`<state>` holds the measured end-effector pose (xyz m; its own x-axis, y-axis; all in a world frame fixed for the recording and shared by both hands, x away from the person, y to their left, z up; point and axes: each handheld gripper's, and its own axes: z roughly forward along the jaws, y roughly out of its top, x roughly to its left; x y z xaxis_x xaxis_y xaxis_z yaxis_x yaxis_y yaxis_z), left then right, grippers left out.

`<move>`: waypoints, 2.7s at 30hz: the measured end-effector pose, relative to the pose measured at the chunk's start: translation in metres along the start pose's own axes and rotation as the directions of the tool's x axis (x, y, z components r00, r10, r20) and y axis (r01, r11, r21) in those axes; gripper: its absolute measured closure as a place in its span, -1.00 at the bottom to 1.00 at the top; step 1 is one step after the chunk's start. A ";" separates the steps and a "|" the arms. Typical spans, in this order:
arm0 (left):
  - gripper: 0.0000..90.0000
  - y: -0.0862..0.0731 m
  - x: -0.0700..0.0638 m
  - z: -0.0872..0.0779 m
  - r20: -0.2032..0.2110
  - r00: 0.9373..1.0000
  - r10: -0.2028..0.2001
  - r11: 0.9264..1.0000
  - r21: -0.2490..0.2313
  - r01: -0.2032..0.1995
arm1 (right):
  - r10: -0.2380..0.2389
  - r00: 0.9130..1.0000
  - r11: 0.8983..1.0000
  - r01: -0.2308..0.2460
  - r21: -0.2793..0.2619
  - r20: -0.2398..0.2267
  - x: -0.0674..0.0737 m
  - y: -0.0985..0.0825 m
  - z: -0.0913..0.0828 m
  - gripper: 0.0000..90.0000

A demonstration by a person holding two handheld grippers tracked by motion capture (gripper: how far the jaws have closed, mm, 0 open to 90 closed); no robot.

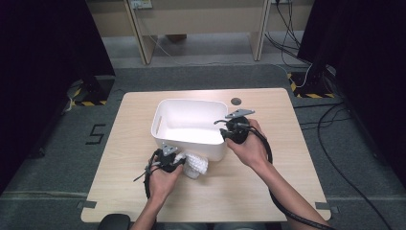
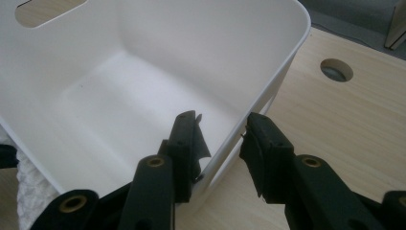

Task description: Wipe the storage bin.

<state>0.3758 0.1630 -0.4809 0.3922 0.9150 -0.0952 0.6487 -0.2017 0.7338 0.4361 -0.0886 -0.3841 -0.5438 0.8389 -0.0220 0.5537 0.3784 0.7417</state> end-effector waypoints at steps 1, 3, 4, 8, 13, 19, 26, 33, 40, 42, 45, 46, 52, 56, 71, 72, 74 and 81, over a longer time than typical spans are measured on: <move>0.68 -0.001 0.000 0.002 0.000 1.000 0.000 1.000 0.000 0.000 | 0.002 1.000 1.000 -0.002 -0.001 -0.001 0.000 0.000 0.000 0.46; 0.68 -0.002 0.000 0.004 0.004 1.000 -0.001 1.000 0.004 0.001 | 0.000 1.000 1.000 0.000 -0.002 -0.001 0.000 -0.001 0.000 0.46; 0.68 -0.002 0.000 0.004 0.005 1.000 -0.001 1.000 0.008 0.001 | -0.007 1.000 1.000 0.007 -0.004 0.000 0.000 -0.001 0.000 0.46; 0.68 -0.004 -0.001 0.007 0.006 1.000 -0.002 1.000 0.014 0.001 | -0.003 1.000 1.000 0.003 -0.001 -0.004 0.000 -0.001 0.000 0.46; 0.68 -0.004 -0.001 0.007 0.001 1.000 0.005 1.000 0.017 -0.005 | -0.003 1.000 1.000 0.003 0.000 -0.005 0.000 0.000 -0.001 0.45; 0.69 -0.002 -0.002 0.008 0.000 1.000 0.006 1.000 0.028 -0.006 | -0.002 1.000 1.000 0.002 0.000 -0.006 0.000 0.000 -0.001 0.45; 0.69 -0.002 -0.004 0.009 -0.003 1.000 0.010 1.000 0.030 -0.010 | -0.001 1.000 1.000 0.001 0.000 -0.005 0.000 0.000 -0.001 0.45; 0.69 0.000 -0.009 0.012 0.006 1.000 0.014 0.999 0.035 -0.014 | -0.002 1.000 1.000 0.002 -0.001 -0.006 -0.001 0.000 0.000 0.45; 0.69 0.003 -0.009 0.009 0.018 1.000 0.008 1.000 0.017 -0.009 | 0.002 1.000 1.000 -0.002 -0.003 -0.006 -0.001 0.000 0.000 0.45; 0.69 0.005 -0.012 0.007 0.021 1.000 0.012 1.000 0.011 -0.012 | 0.002 1.000 1.000 -0.002 -0.003 -0.007 -0.002 0.000 0.000 0.45; 0.69 0.009 -0.014 0.002 0.029 0.999 0.019 1.000 -0.004 -0.019 | 0.002 1.000 1.000 -0.002 -0.003 -0.008 -0.002 0.000 0.000 0.45; 0.69 0.010 -0.014 0.000 0.028 0.999 0.020 1.000 -0.008 -0.020 | 0.002 1.000 1.000 -0.002 -0.004 -0.007 -0.002 0.000 0.000 0.45; 0.69 0.017 -0.017 -0.011 0.026 0.999 0.020 0.999 -0.037 -0.019 | -0.001 1.000 1.000 0.001 -0.003 -0.007 -0.001 0.000 0.000 0.45; 0.69 0.022 -0.018 -0.018 0.025 0.999 0.023 0.998 -0.057 -0.022 | 0.000 1.000 1.000 0.000 -0.003 -0.008 -0.002 0.000 0.000 0.45; 0.69 0.034 -0.022 -0.031 0.022 0.999 0.032 0.996 -0.088 -0.030 | -0.002 1.000 1.000 0.002 0.002 -0.008 -0.002 0.000 0.000 0.45; 0.69 0.034 -0.022 -0.031 0.022 0.999 0.032 0.996 -0.089 -0.030 | -0.002 1.000 1.000 0.002 0.002 -0.008 -0.002 0.000 0.000 0.45; 0.69 0.035 -0.023 -0.032 0.021 0.999 0.034 0.995 -0.090 -0.032 | -0.003 1.000 1.000 0.003 0.002 -0.008 -0.002 0.000 0.000 0.45; 0.69 0.042 -0.027 -0.039 0.025 0.999 0.039 0.995 -0.090 -0.037 | -0.005 1.000 1.000 0.005 0.001 -0.009 -0.002 0.000 0.000 0.45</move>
<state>0.3671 0.1439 -0.4211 0.4333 0.8974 -0.0832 0.5729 -0.2029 0.7941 0.4374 -0.0904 -0.3837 -0.5521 0.8335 -0.0202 0.5517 0.3834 0.7407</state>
